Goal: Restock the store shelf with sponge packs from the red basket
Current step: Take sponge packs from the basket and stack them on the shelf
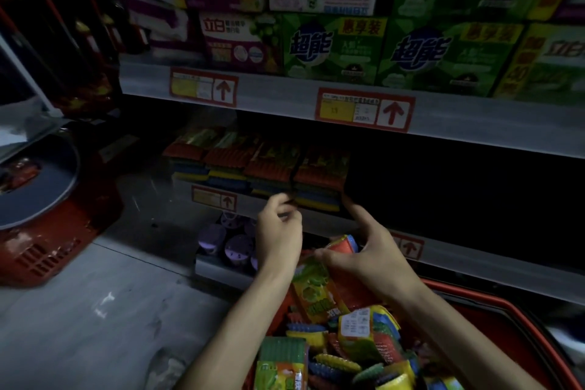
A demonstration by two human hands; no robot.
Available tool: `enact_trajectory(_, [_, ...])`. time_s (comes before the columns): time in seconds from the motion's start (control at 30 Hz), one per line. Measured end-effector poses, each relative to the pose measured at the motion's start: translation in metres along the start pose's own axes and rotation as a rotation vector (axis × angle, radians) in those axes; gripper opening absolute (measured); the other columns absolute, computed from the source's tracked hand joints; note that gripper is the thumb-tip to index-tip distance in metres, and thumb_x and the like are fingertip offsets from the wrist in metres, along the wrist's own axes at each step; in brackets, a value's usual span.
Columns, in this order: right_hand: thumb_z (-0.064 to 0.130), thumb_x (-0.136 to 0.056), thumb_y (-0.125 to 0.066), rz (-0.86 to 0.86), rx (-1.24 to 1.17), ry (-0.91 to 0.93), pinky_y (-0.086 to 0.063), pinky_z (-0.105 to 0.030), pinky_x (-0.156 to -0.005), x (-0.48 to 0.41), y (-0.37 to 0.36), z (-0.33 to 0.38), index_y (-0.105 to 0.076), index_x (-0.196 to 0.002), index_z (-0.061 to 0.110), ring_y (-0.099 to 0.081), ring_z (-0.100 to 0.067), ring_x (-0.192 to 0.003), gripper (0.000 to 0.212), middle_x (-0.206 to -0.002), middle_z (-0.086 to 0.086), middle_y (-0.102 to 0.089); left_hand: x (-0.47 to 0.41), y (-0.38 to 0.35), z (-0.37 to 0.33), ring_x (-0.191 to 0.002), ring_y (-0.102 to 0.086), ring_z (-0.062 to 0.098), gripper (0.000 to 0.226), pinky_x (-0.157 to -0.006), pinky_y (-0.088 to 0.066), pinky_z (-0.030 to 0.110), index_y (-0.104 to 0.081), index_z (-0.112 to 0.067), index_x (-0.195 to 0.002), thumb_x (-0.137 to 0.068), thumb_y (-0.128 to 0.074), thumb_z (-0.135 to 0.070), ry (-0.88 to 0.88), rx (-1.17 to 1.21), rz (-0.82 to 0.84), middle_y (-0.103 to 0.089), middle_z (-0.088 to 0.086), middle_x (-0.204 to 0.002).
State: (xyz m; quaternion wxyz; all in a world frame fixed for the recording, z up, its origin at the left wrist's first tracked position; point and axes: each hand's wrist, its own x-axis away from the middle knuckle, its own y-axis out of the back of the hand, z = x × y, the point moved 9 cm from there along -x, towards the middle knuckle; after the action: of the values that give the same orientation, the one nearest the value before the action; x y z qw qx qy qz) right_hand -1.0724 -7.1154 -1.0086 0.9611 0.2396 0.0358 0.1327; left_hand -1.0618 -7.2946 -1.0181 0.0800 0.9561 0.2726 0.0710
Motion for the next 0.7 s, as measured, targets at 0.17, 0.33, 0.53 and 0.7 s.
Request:
enact_trajectory(0.17, [0.061,-0.062,-0.082,-0.005,0.027,0.029,-0.034,-0.031,-0.120,0.014,0.008,0.003,-0.026,-0.161,0.033,-0.028,-0.010,-0.151,0.117,-0.164,0.014,-0.030,0.016,0.011,-0.005,-0.095,-0.068,0.012,0.030,-0.075,-0.052,0.019,-0.065,-0.027,-0.116,-0.102,-0.053,-0.003,-0.035,-0.067,0.084,-0.069,-0.008,-0.104])
enact_trajectory(0.33, [0.064,-0.060,-0.079,-0.013,0.047,0.064,-0.036,-0.022,-0.112,0.035,0.028,0.010,-0.037,-0.152,0.044,-0.030,0.003,-0.142,0.103,-0.150,0.023,-0.038,0.040,0.018,-0.023,-0.091,-0.071,0.015,0.030,-0.080,-0.057,0.032,-0.066,-0.034,-0.103,-0.100,-0.057,-0.005,-0.061,-0.132,0.164,-0.071,-0.004,-0.103])
enact_trajectory(0.53, [0.050,-0.077,-0.082,0.028,0.108,0.083,-0.048,-0.004,-0.082,0.062,0.067,0.030,-0.064,-0.132,0.035,-0.059,0.013,-0.109,0.060,-0.129,0.017,-0.062,0.079,0.014,-0.057,-0.092,-0.069,0.006,0.022,-0.086,-0.055,0.034,-0.069,-0.034,-0.111,-0.103,-0.059,-0.015,-0.174,-0.220,0.393,-0.069,-0.007,-0.105])
enact_trajectory(0.7, [0.042,-0.074,-0.082,0.021,-0.089,0.016,-0.058,-0.019,-0.074,0.091,0.115,0.043,-0.076,-0.108,0.028,-0.073,-0.001,-0.092,0.037,-0.103,0.010,-0.076,0.103,0.011,-0.055,-0.091,-0.068,-0.001,0.018,-0.075,-0.052,0.017,-0.070,-0.032,-0.114,-0.103,-0.062,-0.021,-0.159,-0.227,0.465,-0.073,-0.005,-0.104])
